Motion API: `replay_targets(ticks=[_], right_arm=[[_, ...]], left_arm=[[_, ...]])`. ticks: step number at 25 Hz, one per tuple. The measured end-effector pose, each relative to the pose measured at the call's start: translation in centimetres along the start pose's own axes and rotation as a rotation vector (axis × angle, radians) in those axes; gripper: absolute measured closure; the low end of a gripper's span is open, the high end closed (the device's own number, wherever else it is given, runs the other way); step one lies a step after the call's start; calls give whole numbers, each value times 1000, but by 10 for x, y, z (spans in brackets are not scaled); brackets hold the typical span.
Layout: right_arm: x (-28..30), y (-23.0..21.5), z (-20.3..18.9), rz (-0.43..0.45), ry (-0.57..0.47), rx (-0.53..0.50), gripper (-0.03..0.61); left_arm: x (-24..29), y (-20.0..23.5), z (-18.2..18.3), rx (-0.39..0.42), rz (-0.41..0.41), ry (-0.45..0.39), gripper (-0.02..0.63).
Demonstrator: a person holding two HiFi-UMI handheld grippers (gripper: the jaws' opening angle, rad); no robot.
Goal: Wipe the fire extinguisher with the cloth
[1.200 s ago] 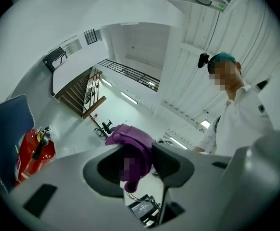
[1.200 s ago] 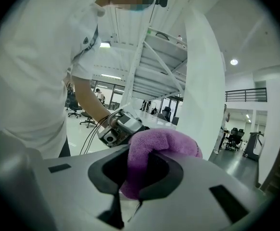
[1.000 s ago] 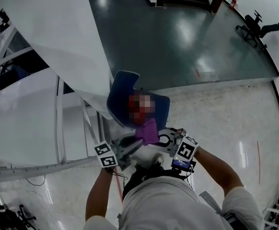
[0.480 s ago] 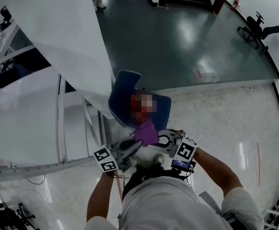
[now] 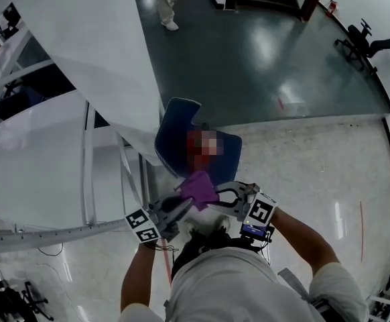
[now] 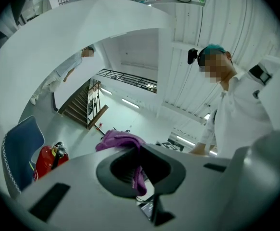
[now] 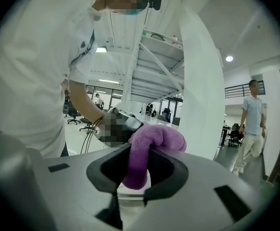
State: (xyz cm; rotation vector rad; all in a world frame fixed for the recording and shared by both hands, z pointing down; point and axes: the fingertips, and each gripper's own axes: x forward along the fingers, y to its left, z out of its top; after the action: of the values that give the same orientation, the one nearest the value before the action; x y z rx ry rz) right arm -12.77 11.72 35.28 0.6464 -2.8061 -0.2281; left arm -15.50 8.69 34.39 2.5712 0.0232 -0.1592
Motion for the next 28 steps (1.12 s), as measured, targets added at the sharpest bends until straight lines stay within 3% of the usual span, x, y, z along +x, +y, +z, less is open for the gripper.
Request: replay_targets(ticks=[5,8,10,13,17,22,28], right_arm=[[-6,-7,0,-39,-2,18,479],[-19,-24,-1,-138,-27,54,479],[-29,-39,-4,-245,-46,108,483],[-39,-55,-16,-390,-9,129,540],[-32,-59,-36,-509,53,196,565],[-14,-58,-54,-534,83,263,565],[-2,-68,-55,-544,85,241,566]], left_arm=[[-18,11,11,-10,40,-41,594],[-33,24,19,2,119,-78,594],[-40,31,17,60,199,-59,594],[-40,40,1,183,336,1,594],[-44,62,-21,309,587,27,594],[-51,90,-44,372,812,24,594],[-58,118,-72,362,900,30,594]])
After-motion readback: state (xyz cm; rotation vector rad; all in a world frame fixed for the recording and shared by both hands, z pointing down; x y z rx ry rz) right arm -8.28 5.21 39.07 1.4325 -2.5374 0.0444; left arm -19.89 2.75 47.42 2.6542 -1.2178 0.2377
